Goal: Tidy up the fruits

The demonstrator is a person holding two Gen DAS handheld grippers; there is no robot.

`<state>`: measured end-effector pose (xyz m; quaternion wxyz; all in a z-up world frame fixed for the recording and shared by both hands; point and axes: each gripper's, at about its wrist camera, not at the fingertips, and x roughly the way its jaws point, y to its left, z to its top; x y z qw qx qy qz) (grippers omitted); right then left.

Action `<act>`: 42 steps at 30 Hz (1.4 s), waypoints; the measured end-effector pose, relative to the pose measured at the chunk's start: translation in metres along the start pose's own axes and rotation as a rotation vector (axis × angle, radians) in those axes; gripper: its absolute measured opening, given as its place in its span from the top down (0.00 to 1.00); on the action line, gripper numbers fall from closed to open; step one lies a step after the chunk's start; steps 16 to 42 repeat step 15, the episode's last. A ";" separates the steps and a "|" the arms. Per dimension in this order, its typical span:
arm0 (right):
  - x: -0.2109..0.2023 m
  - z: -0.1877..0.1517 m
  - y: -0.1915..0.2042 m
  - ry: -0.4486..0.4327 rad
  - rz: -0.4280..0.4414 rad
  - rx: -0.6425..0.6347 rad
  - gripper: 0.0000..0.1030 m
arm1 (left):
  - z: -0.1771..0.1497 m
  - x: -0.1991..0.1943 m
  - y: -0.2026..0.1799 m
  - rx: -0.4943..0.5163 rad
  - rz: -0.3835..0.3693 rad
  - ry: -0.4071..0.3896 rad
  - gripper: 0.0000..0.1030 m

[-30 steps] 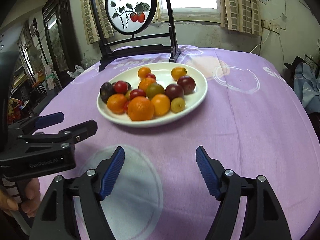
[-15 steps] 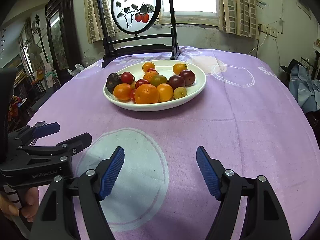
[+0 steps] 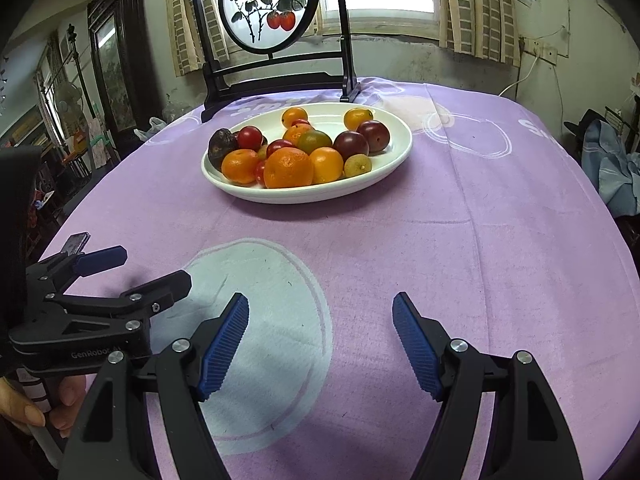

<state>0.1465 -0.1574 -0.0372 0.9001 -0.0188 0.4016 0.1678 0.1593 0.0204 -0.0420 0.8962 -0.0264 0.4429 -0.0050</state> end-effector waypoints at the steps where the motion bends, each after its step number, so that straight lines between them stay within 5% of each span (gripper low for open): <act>1: 0.000 0.000 0.000 0.003 0.002 0.000 0.27 | 0.000 -0.001 -0.001 0.002 -0.002 -0.005 0.05; 12: 0.002 -0.002 -0.001 0.011 -0.018 0.003 0.27 | -0.003 0.000 0.001 -0.013 0.011 0.003 0.05; 15: 0.003 -0.003 -0.001 0.020 -0.023 -0.002 0.15 | -0.004 0.001 0.001 -0.017 0.023 0.004 0.05; 42: 0.003 -0.003 -0.001 0.020 -0.023 -0.002 0.15 | -0.004 0.001 0.001 -0.017 0.023 0.004 0.05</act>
